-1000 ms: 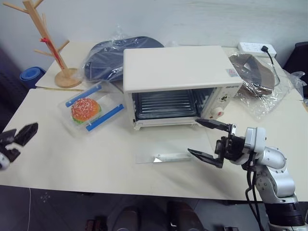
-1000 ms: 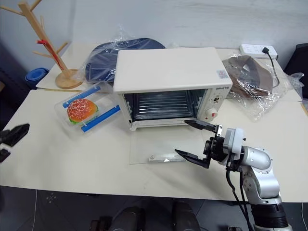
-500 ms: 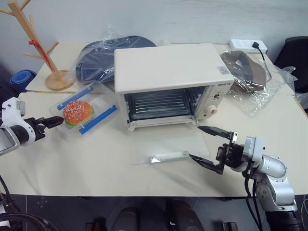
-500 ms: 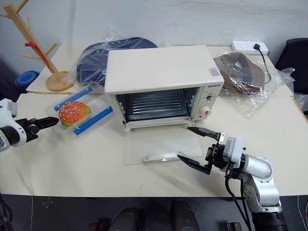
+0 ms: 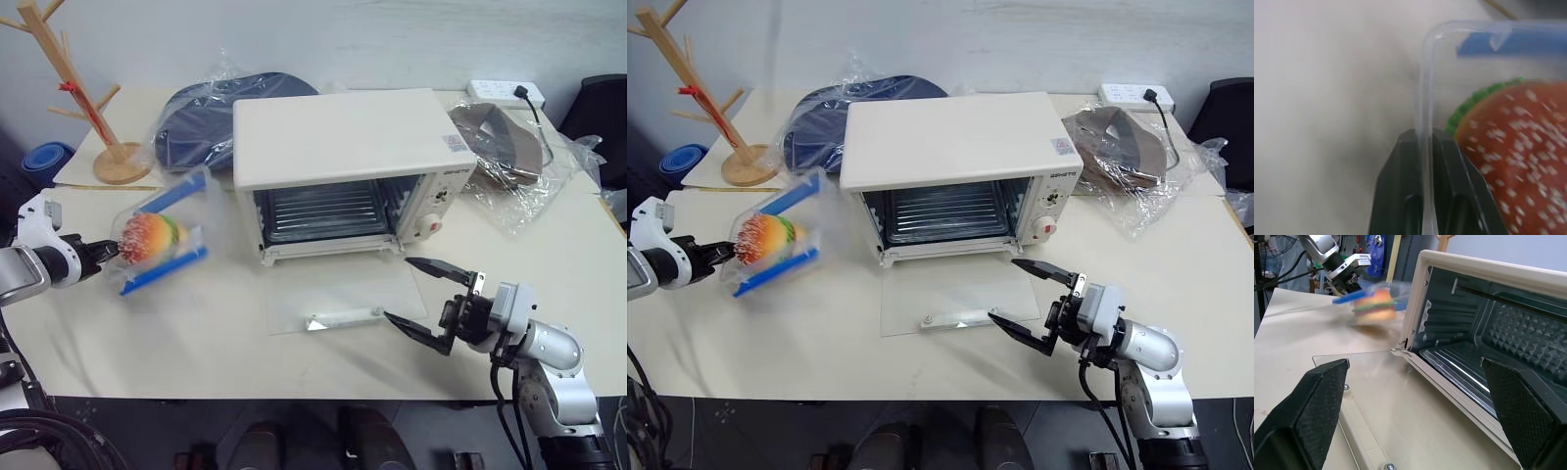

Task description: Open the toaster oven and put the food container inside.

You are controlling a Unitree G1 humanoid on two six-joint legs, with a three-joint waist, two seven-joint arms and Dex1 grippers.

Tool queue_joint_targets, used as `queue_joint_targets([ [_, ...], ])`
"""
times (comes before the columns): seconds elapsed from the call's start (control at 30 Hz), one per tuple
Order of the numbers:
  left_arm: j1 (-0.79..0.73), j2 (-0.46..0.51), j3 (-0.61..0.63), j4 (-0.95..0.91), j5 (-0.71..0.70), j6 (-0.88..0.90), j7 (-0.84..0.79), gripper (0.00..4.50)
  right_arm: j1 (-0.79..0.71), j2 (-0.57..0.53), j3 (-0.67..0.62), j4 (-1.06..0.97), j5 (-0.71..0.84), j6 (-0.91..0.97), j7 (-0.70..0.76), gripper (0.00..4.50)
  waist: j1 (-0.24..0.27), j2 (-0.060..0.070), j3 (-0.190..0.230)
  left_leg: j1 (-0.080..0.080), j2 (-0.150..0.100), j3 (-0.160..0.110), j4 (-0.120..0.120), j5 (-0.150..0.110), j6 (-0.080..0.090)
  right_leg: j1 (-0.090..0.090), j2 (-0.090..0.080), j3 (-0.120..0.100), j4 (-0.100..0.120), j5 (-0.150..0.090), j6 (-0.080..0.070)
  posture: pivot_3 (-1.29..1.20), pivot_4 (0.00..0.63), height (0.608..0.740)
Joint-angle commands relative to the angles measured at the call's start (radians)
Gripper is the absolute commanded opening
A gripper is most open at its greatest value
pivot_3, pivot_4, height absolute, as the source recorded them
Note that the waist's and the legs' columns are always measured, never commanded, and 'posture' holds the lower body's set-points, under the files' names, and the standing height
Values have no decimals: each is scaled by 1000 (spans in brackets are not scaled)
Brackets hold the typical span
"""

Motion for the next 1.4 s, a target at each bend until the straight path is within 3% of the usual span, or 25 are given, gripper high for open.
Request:
queue_joint_targets([
  [0.03, 10, 70, 18, -47, 35, 15, -47, 8, -4, 2, -6, -8, -1, -22, -5, 4500, -3, 0, 0, 0, 0, 0, 0, 0, 0, 0, 0, 0, 0, 0, 0, 0, 150, 740],
  [0.33, 227, 266, 105, -365, -6, 189, -239, 8, -16, -13, -7, 28, 4, -15, 18, 4500, -1, -1, 0, -1, 1, 1, -1, -1, 0, -2, -1, 1, -1, 0, 0, 0, 150, 740],
  [0.5, 332, 270, 172, -616, -170, 315, -240, 8, -19, -41, -28, 55, 11, -3, 34, 4500, 7, -1, 0, -1, 0, -1, -1, -3, 7, 0, -3, 0, -1, 0, 0, 0, 150, 740],
  [0.63, 370, 214, 195, -759, -325, 315, -98, 8, -14, -59, -46, 72, 5, 1, 18, 4500, 3, -1, 1, -1, 0, -1, -2, -3, 6, 0, -4, 0, -2, 0, 0, 0, 150, 740],
  [0.9, 217, -86, 100, -829, -621, 315, 329, 8, 22, -56, -57, 64, 0, -13, 10, 4500, 4, -1, 1, 0, -1, -1, 0, -2, 6, 1, -3, 0, 0, 0, 0, 0, 150, 740],
  [1.13, 73, -180, -91, -746, -751, 244, 553, 8, 89, -39, -73, 32, -9, -39, -28, 4500, 11, -1, 1, -1, -1, -1, 2, 0, 1, 1, -1, 0, 1, 0, 1, 0, 150, 740],
  [1.33, 3, -246, -232, -697, -791, 189, 641, 8, 139, -26, -86, 2, -24, -64, -70, 4500, 60, -2, 1, -1, -3, -3, 10, 0, 1, 4, -1, 0, 2, 1, 2, 0, 150, 740],
  [1.4, -9, -265, -258, -685, -780, 176, 646, 675, 155, -28, -91, -10, -28, -67, -83, 4500, 75, -2, 1, -2, -4, -3, 11, 0, 2, 5, -2, 0, 1, 2, 3, 0, 150, 740],
])
